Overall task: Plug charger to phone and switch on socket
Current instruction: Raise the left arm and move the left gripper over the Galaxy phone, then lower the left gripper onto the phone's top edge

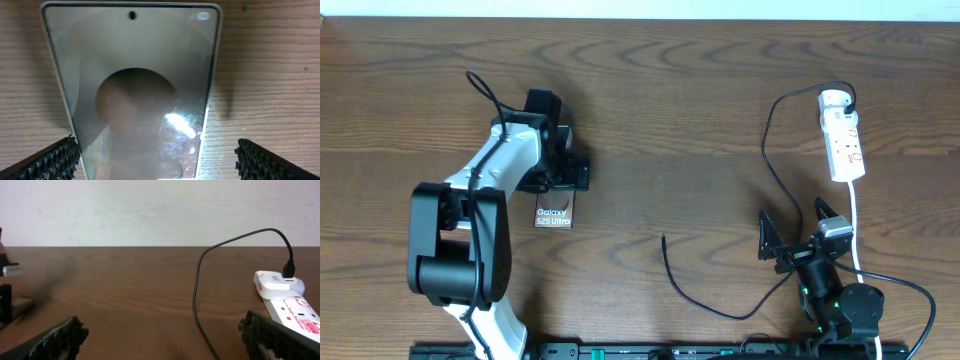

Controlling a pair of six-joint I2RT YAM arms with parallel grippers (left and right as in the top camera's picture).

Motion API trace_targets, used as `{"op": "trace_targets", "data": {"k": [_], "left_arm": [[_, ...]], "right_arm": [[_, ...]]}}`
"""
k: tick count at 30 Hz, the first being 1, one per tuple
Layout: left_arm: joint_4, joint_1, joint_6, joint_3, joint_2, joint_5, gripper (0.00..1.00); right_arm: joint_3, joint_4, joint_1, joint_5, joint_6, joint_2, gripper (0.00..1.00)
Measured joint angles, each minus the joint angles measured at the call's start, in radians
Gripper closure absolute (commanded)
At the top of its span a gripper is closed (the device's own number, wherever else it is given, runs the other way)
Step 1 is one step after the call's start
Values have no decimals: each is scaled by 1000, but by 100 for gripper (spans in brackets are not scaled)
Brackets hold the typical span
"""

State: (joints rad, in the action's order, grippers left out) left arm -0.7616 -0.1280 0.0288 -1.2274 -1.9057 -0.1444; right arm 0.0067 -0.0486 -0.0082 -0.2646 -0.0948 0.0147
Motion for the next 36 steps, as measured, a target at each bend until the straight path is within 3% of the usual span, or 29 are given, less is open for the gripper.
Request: {"op": "trace_targets", "data": {"k": [36], "left_arm": [[171, -6, 13, 117, 44, 48, 2]], "right_arm": [[0, 0, 0, 0, 0, 0, 1]]}}
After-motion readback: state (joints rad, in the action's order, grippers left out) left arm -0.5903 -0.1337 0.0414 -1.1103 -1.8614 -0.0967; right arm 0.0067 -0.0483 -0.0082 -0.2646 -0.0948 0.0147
